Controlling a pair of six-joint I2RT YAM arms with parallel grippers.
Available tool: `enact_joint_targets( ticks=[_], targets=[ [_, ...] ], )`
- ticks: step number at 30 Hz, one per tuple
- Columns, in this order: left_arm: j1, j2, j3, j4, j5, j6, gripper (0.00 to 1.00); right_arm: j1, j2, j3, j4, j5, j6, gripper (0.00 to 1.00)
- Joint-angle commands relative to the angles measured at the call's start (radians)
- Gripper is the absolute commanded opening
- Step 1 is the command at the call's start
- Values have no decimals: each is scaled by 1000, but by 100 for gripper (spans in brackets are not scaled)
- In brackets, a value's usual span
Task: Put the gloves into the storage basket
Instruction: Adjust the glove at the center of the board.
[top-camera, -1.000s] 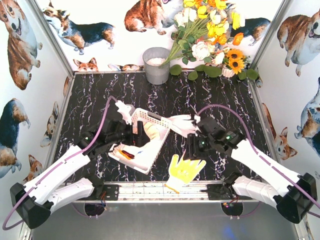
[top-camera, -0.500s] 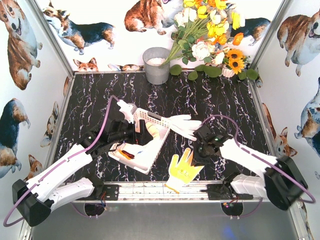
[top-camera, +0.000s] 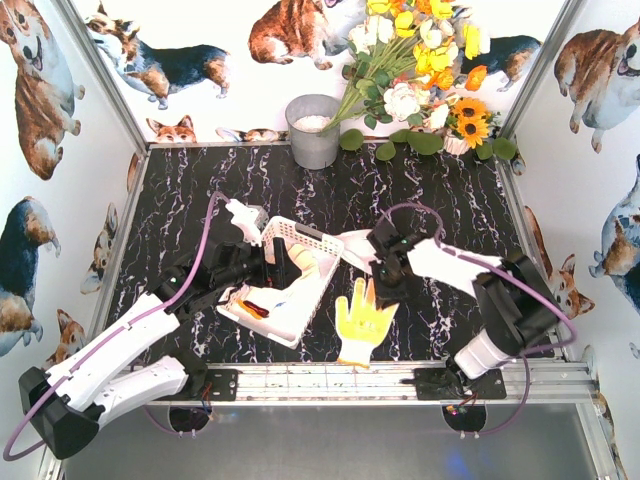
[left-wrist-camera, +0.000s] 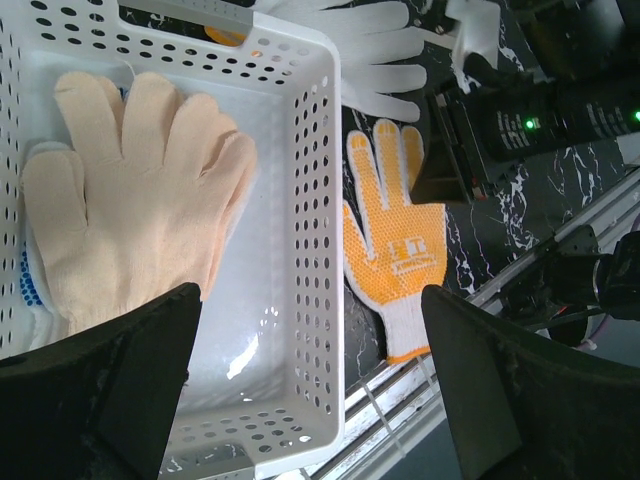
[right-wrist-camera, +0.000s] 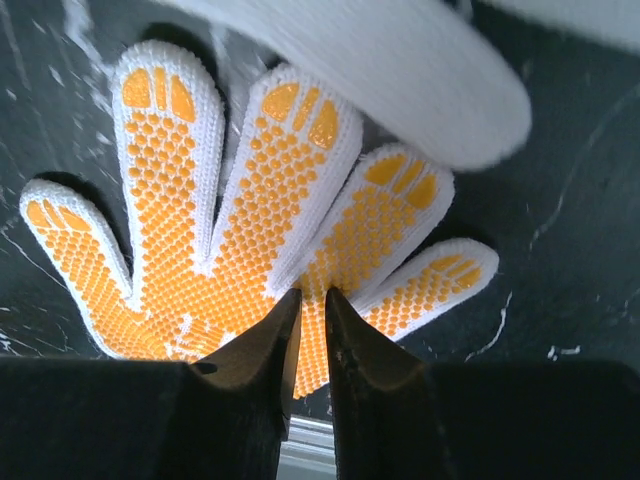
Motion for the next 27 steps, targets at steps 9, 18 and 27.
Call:
enact_joint_targets(
  ticks=[9, 18, 27],
  targets=[
    [-9, -62, 4, -32, -59, 9, 86, -39, 153, 185, 92, -7, -309, 29],
    [-9, -63, 11, -29, -81, 14, 87, -86, 4, 308, -65, -57, -324, 47],
    [-9, -47, 30, 6, -141, 49, 89, -341, -45, 212, 21, -96, -37, 54]
  ],
)
